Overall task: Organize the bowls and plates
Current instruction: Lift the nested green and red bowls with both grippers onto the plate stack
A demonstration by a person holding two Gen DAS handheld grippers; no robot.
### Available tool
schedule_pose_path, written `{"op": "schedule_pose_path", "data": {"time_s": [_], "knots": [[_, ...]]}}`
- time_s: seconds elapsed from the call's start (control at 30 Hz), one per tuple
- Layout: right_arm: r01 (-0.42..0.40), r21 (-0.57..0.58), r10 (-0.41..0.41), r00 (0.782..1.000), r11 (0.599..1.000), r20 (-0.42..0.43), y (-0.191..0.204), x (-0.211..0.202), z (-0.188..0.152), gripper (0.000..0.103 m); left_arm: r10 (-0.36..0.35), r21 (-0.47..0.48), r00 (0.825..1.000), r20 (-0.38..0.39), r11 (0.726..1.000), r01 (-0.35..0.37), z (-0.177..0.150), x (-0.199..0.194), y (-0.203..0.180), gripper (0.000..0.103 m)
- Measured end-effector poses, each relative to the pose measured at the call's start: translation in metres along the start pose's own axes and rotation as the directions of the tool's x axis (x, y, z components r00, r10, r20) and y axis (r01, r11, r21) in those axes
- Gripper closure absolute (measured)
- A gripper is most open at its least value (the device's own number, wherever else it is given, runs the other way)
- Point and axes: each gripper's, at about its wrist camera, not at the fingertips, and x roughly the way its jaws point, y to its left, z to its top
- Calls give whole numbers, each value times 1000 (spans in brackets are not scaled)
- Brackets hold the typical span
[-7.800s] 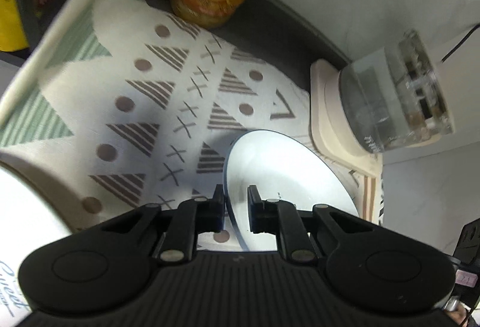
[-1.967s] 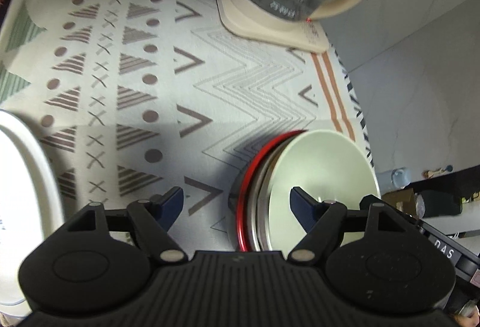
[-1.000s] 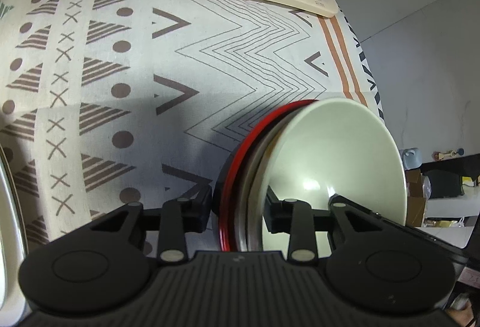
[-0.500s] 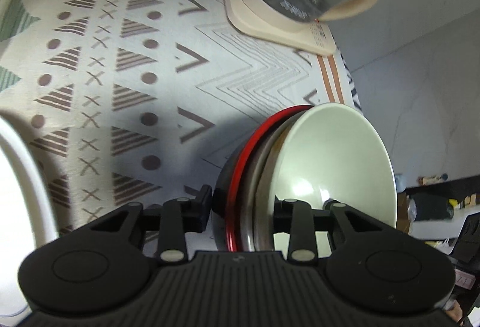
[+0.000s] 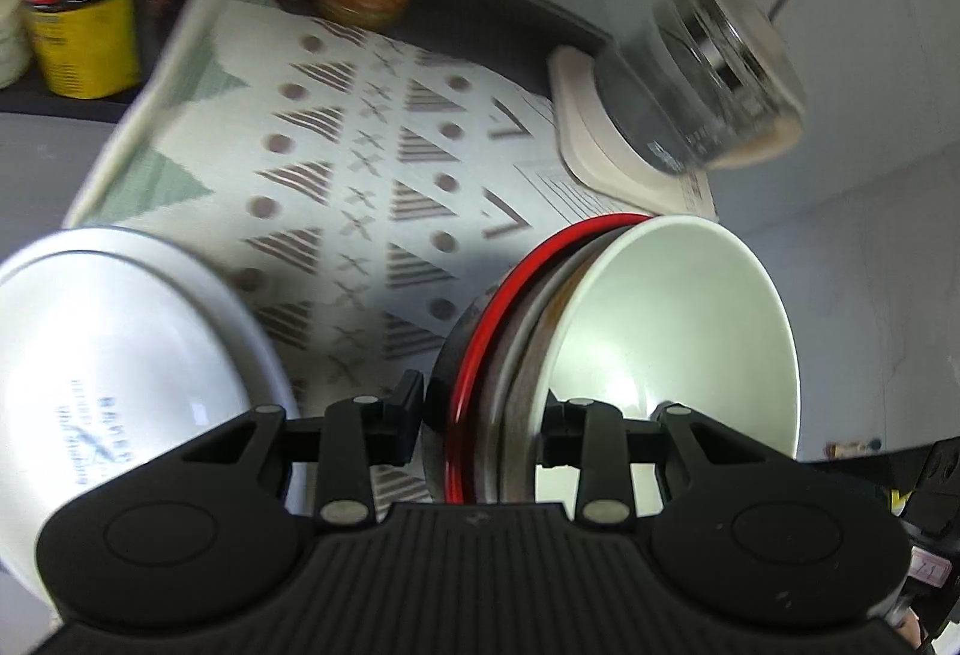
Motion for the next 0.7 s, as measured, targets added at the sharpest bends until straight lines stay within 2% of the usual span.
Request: {"op": "schedule_pose_path", "data": {"time_s": [0.33,0.7], "knots": [[-62,-89,58,998,994,-39,57,18,-2,75,30,-90,997,67,996,-24,-2,-45,55,70],[-106,-169,88,990,980,-110,121,44,-19,75,75,-211,991,112,976,-50,-15,-83,125,70]]}}
